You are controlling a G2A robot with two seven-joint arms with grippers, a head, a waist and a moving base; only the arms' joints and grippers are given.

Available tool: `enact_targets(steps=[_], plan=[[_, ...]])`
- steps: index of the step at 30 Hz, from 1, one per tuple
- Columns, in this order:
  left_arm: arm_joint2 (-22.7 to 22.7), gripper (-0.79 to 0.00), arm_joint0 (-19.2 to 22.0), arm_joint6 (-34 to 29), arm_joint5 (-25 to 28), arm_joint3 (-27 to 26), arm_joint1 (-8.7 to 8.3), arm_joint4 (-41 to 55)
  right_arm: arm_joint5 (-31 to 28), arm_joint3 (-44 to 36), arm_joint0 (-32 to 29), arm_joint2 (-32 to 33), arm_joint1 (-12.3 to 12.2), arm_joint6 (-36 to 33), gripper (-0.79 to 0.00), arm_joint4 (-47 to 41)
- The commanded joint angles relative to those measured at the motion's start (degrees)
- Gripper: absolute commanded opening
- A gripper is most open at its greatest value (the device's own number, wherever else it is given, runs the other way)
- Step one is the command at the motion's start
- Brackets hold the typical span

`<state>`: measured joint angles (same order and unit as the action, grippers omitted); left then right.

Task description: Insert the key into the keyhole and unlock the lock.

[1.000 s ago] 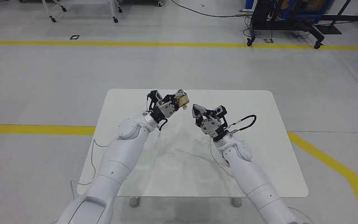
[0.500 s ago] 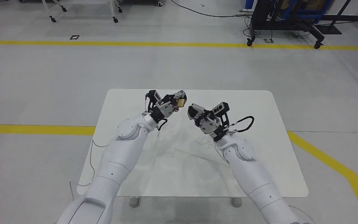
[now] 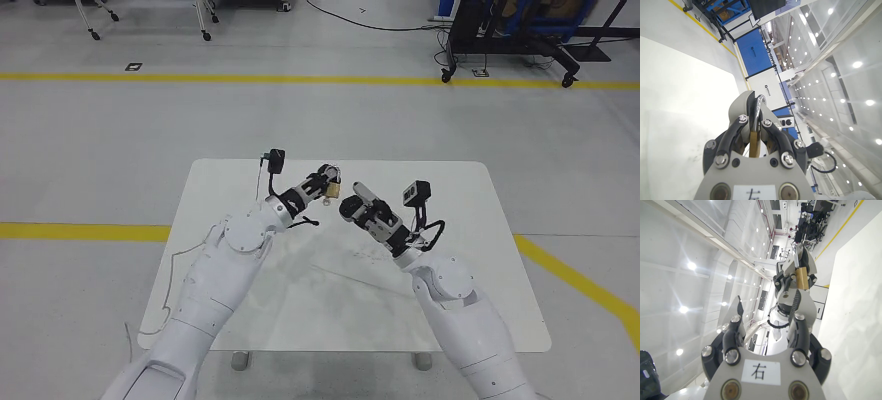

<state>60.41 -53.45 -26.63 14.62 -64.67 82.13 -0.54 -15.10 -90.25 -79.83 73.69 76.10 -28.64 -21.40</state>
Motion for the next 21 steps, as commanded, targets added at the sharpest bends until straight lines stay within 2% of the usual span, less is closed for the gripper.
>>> enact_targets(steps=[1, 4, 8, 17, 21], plan=[[-0.53, -0.785, -0.29, 0.3, -0.52, -1.12, -0.17, -3.59, 0.0, -2.24, -1.89, 1.69, -0.3, 1.58, 0.0, 1.32], [-1.74, -0.785, -0.43, 0.31, -1.0, -2.37, -0.35, -8.96, 0.82, -5.17, -4.6, 4.2, -0.72, 3.98, 0.0, 2.85], [-3.67, -0.785, -0.01, -0.75, -3.19, -2.46, -0.42, -15.01, 1.06, -5.46, -4.87, 4.46, -0.75, 4.3, 0.0, 2.9], [-8.87, -0.785, 2.27, -5.85, -10.21, -0.4, 0.13, -24.7, 1.06, -5.46, -4.87, 4.46, -0.75, 4.3, 0.0, 2.9], [-10.97, -0.785, 3.34, -8.39, -15.6, 1.81, 0.87, -25.4, 1.06, -5.46, -4.87, 4.46, -0.75, 4.3, 0.0, 2.9]])
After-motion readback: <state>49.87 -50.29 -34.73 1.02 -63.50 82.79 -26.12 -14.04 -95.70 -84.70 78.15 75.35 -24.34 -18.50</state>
